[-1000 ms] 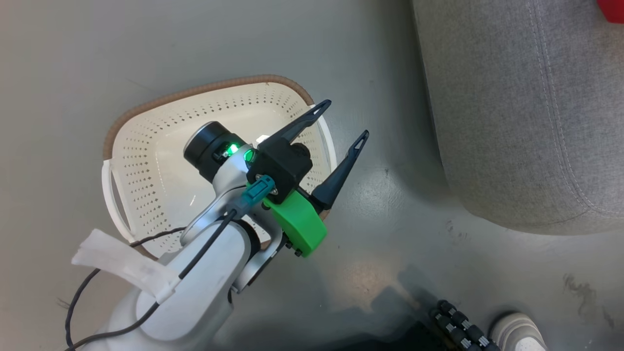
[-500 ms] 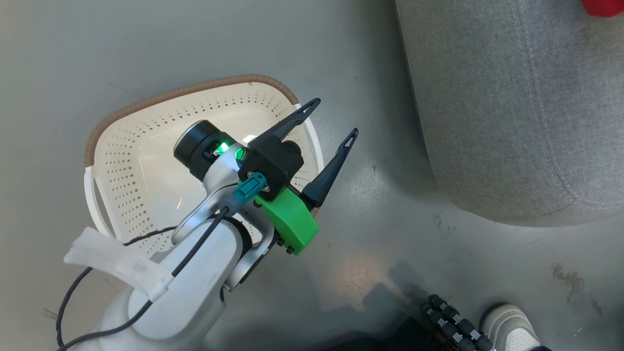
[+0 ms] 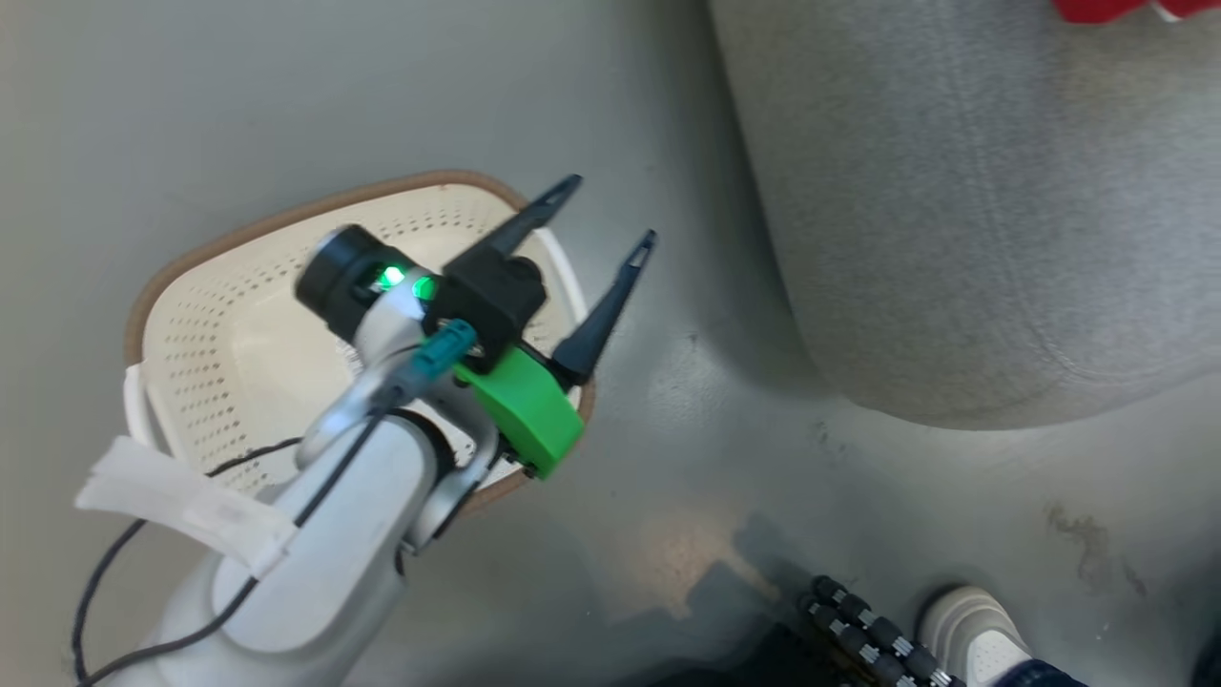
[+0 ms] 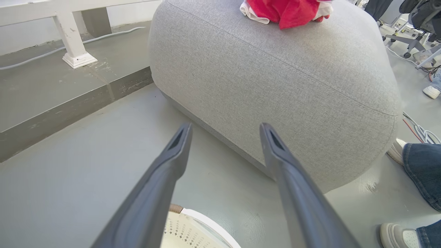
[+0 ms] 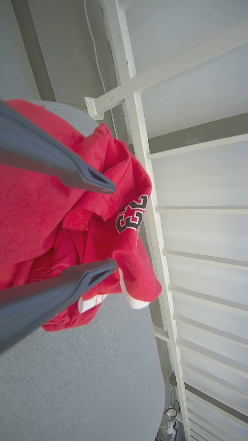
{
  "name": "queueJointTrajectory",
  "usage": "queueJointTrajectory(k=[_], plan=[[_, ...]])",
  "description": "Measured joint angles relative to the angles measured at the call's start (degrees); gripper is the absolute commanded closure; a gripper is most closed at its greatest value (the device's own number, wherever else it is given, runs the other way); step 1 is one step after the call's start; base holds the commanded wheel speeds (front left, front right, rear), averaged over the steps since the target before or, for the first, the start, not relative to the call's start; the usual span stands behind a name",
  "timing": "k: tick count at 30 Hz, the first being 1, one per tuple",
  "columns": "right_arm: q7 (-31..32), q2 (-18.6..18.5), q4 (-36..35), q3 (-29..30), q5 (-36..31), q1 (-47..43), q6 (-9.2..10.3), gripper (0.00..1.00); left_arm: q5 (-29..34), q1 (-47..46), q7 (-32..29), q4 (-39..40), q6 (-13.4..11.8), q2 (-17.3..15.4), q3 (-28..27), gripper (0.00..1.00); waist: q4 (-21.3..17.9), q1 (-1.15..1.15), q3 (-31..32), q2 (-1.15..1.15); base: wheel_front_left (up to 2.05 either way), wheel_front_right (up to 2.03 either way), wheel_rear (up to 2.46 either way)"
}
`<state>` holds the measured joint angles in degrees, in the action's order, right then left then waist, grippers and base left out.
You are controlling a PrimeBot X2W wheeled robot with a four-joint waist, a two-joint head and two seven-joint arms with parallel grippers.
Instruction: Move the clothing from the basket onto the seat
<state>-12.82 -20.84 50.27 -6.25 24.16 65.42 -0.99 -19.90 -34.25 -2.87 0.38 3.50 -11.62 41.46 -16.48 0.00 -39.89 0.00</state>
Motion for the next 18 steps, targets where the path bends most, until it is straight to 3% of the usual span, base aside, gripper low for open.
queueJointTrajectory(k=[18], plan=[[-1.5, 2.6, 1.1, -2.1, -1.1, -4.6, -2.65, 0.00, -4.3, 1.7, 6.0, -5.5, -0.9, -0.3, -5.1, 0.00, -4.6, 0.00, 8.6, 0.00, 0.00, 0.00, 0.00]])
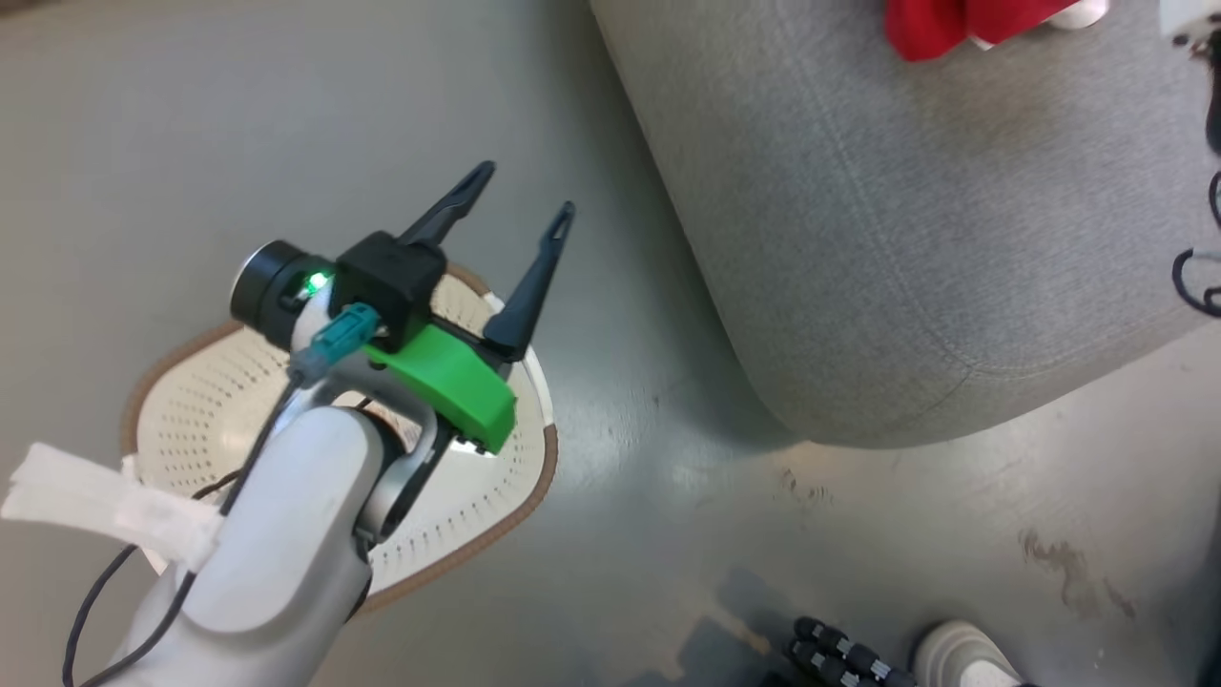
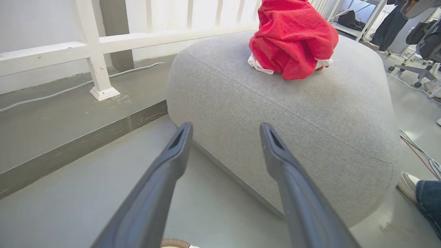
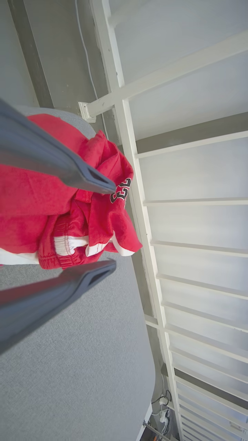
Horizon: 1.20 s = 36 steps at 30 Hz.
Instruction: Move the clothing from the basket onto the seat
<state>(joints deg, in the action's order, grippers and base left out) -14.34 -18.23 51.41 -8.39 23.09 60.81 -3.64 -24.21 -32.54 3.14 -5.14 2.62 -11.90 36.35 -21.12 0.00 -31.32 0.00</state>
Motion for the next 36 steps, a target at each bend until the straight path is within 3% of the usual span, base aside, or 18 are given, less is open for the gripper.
queueJointTrajectory(k=[12, 19, 28, 36], plan=[[-0.1, 4.0, -2.4, -2.2, -1.5, -8.7, -1.60, 0.00, -3.1, 4.5, 6.9, -5.3, -2.7, 1.0, -5.1, 0.00, 3.1, 0.00, 8.6, 0.00, 0.00, 0.00, 0.00], [-0.1, 6.5, -6.2, -3.8, -2.6, -15.3, -2.35, 0.00, -4.7, 9.1, 9.1, -7.9, -4.4, 1.7, -7.8, 0.00, 7.2, 0.00, 13.4, 0.00, 0.00, 0.00, 0.00], [-0.1, 7.6, -12.0, -2.4, -2.6, -23.8, -2.30, 0.00, -6.9, 14.4, 10.3, -9.2, -6.2, 1.8, -10.9, 0.00, 13.4, 0.00, 19.1, 0.00, 0.00, 0.00, 0.00], [-0.1, 10.9, -16.3, -1.9, -3.0, -33.5, -1.60, 0.00, -7.4, 21.3, 11.0, -9.4, -7.4, 1.7, -14.1, 0.00, 18.5, 0.00, 24.1, 0.00, 0.00, 0.00, 0.00]])
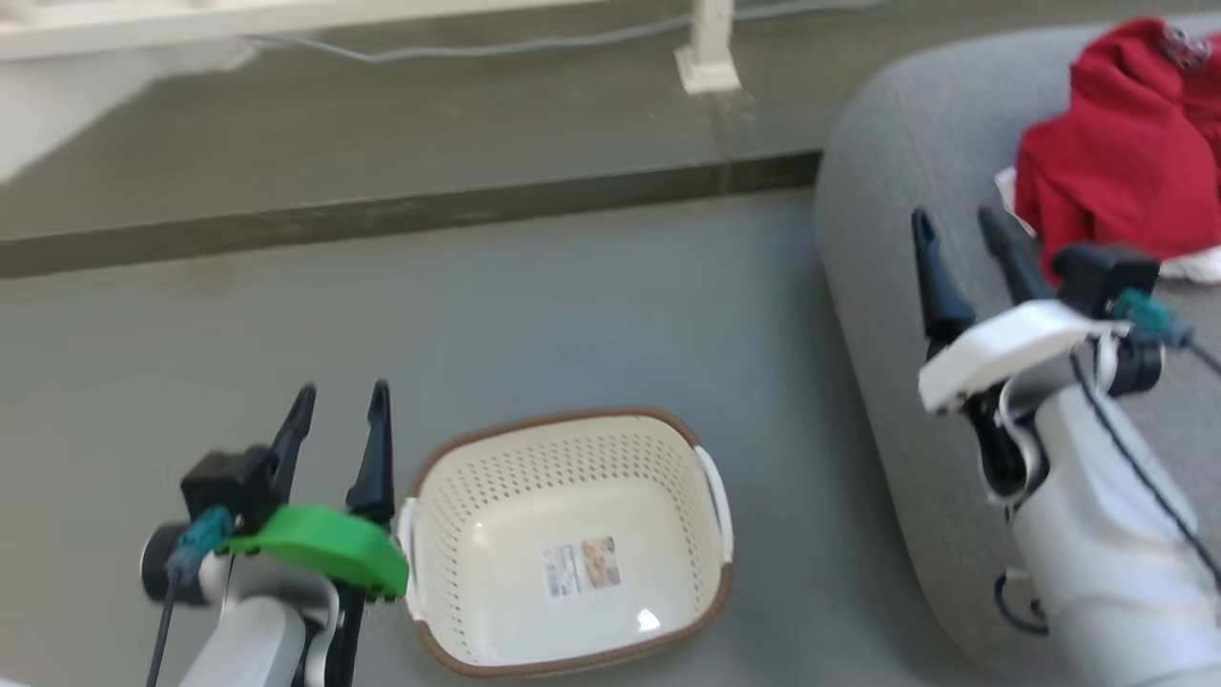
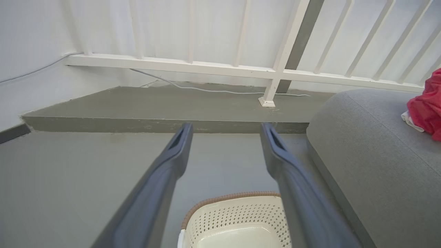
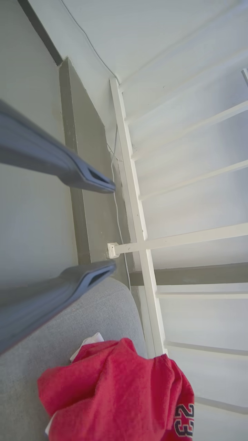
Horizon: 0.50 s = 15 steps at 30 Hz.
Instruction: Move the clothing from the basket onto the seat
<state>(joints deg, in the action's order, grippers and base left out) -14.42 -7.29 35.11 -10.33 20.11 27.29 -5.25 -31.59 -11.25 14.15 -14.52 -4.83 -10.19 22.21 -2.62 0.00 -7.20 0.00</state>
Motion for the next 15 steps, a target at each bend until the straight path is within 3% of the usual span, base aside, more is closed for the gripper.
queueJointTrajectory(k=[15], plan=[[0.0, 2.1, -6.8, -1.5, -1.6, -12.8, 1.42, 0.00, 0.2, 10.6, 0.1, 4.1, -1.3, -1.9, -7.4, 0.00, 5.3, 0.00, 7.0, 0.00, 0.00, 0.00, 0.00]])
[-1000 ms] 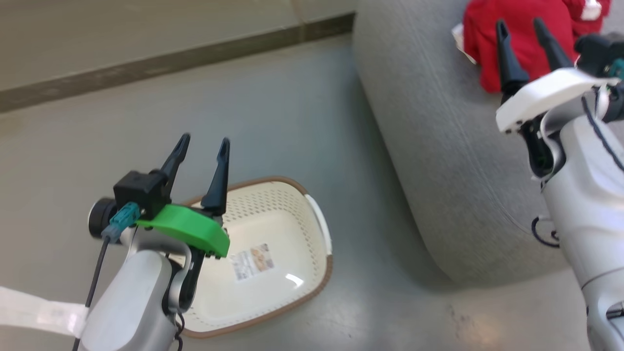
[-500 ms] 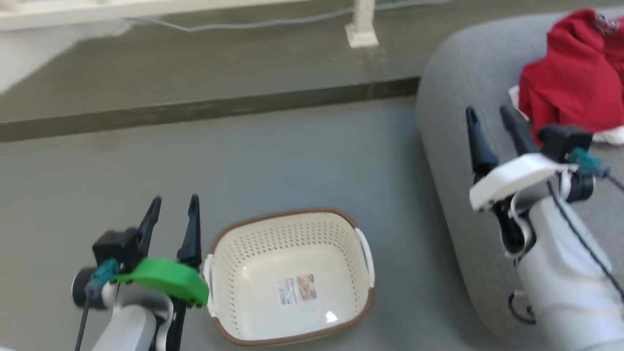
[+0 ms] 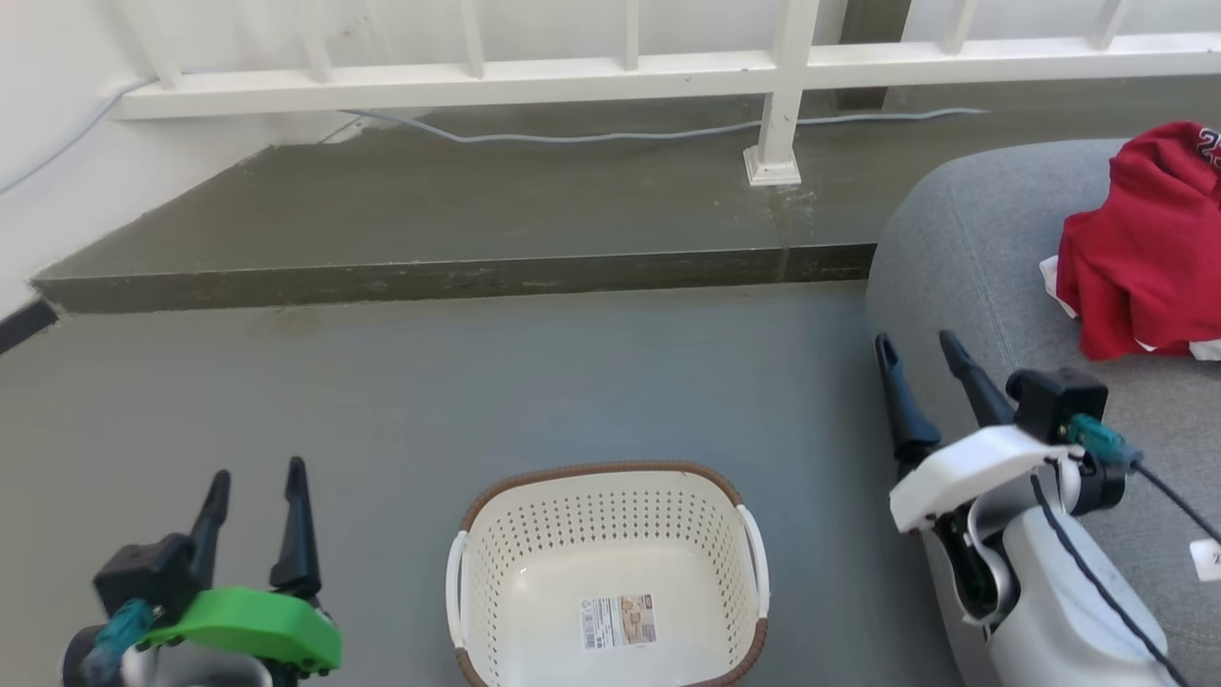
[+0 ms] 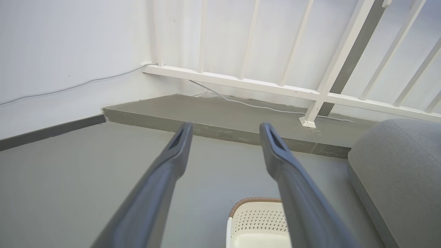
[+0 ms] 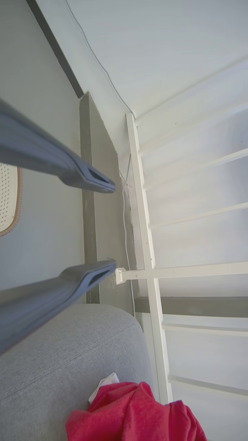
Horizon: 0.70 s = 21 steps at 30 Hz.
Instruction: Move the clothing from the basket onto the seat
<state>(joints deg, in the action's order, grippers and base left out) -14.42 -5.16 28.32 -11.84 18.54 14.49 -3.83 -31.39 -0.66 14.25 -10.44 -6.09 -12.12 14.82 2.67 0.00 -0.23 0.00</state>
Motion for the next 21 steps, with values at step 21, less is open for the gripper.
queueJointTrajectory(k=[21], plan=[[0.0, 1.2, -9.2, 0.0, -1.0, -8.3, 2.46, 0.00, 3.9, 9.1, 0.2, 9.5, -0.5, 0.5, -5.6, 0.00, -1.6, 0.00, 0.2, 0.00, 0.00, 0.00, 0.00]])
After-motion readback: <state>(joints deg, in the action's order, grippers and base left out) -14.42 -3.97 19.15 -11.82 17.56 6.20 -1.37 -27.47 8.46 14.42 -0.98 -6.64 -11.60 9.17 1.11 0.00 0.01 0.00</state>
